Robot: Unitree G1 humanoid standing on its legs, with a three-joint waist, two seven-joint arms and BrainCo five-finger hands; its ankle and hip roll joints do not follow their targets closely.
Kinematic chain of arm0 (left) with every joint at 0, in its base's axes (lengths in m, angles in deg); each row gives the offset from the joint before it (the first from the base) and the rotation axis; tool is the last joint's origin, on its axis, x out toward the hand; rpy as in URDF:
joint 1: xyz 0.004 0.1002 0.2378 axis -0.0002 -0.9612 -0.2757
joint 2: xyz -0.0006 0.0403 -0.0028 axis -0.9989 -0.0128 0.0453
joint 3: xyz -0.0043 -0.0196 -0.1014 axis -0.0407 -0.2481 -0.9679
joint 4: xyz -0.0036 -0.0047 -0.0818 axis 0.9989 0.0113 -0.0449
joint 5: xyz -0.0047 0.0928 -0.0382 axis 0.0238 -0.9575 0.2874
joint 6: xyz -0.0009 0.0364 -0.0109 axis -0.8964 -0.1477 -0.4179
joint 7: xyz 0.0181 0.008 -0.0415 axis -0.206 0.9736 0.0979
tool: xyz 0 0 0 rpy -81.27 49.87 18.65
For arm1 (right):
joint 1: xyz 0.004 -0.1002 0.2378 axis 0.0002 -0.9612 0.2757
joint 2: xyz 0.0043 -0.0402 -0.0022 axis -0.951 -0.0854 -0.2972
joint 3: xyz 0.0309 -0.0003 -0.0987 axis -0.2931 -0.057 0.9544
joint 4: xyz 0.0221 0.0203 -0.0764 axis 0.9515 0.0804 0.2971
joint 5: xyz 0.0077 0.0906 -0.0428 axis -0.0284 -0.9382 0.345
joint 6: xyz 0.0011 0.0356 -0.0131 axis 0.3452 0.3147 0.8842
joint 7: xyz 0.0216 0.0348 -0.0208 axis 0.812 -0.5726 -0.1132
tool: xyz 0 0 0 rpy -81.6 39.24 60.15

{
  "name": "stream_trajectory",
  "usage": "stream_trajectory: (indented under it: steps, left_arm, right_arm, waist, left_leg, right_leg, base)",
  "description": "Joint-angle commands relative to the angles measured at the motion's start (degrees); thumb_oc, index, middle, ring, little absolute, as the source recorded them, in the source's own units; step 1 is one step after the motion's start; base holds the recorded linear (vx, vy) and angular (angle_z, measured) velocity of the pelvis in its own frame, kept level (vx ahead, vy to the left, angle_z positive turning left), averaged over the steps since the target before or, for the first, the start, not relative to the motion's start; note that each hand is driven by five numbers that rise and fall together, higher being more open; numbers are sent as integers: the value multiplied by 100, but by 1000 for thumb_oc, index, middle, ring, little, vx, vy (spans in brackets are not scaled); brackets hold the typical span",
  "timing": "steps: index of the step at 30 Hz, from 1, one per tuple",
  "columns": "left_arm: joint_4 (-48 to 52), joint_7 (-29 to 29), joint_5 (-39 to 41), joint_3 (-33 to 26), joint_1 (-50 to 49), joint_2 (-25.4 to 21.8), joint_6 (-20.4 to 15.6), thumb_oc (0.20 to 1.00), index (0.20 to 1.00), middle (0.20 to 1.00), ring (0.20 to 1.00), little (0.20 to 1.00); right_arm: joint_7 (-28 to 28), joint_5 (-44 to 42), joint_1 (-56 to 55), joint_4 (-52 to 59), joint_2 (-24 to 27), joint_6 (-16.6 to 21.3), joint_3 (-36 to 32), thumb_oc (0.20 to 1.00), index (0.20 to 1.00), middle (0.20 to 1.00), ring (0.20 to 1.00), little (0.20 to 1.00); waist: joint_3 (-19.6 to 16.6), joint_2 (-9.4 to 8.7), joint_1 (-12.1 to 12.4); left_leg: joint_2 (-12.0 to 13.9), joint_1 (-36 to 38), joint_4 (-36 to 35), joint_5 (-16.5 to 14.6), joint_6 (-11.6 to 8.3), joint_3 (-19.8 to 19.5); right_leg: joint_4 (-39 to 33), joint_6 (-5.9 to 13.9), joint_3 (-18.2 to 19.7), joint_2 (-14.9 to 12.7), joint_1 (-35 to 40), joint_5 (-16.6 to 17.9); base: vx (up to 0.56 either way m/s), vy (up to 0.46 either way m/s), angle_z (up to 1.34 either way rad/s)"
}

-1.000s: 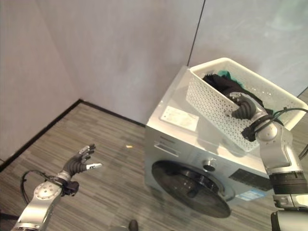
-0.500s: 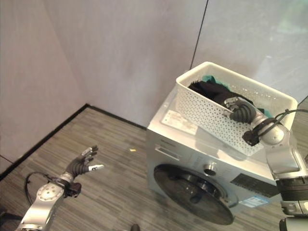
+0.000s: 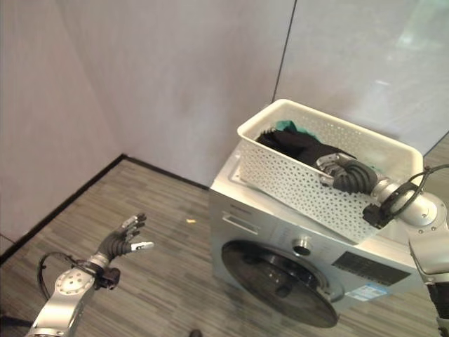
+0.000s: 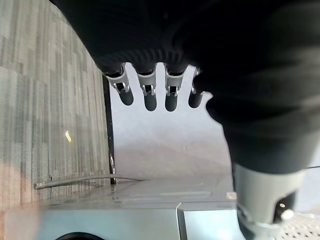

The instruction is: Grab the laundry basket,head to the washer,open it,put in the laundry and shut it.

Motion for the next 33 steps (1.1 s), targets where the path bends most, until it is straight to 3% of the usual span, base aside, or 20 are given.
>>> stream_trajectory:
  steps: [1, 15, 17, 33]
  left_arm:
    - [-53, -6, -97, -259, 132, -79, -351, 1000, 1000, 1000, 1000, 1000]
    - [-40, 21, -31, -364, 33, -47, -287, 1000, 1000, 1000, 1000, 1000]
    - [52, -9, -42, -420, -5, -57, -243, 1000, 1000, 1000, 1000, 1000]
    - [446, 152, -190, -810, -214, -225, -323, 1000, 1000, 1000, 1000, 1000]
  right_arm:
    - [240, -83, 213, -127, 363, 220, -536, 200, 200, 200, 200, 200]
    - [580, 753, -218, -552, 520, 151, -1137, 200, 200, 200, 200, 200]
    - [651, 1063, -297, -661, 513, 90, -1233, 1000, 1000, 1000, 1000, 1000]
    - [1724, 1852, -212, -304, -98, 303, -1906, 1000, 1000, 1000, 1000, 1000]
  waist:
    - [-348, -65, -18]
    - [-336, 17, -104]
    - [-335, 28, -105]
    - [-378, 171, -127]
  left_leg:
    - [355, 84, 358, -589, -329, -330]
    - [396, 153, 212, -527, -356, -319]
    - [395, 148, 208, -531, -356, -328]
    - [345, 210, 162, -574, -300, -364]
  right_leg:
    - [89, 93, 53, 170, -168, -121]
    - [55, 75, 89, 215, -174, -140]
    - [53, 68, 88, 220, -174, -150]
    - [70, 81, 100, 192, -118, -189]
  base:
    - [19, -13, -5]
    - [4, -4, -2]
    - [0, 0, 0]
    - [0, 0, 0]
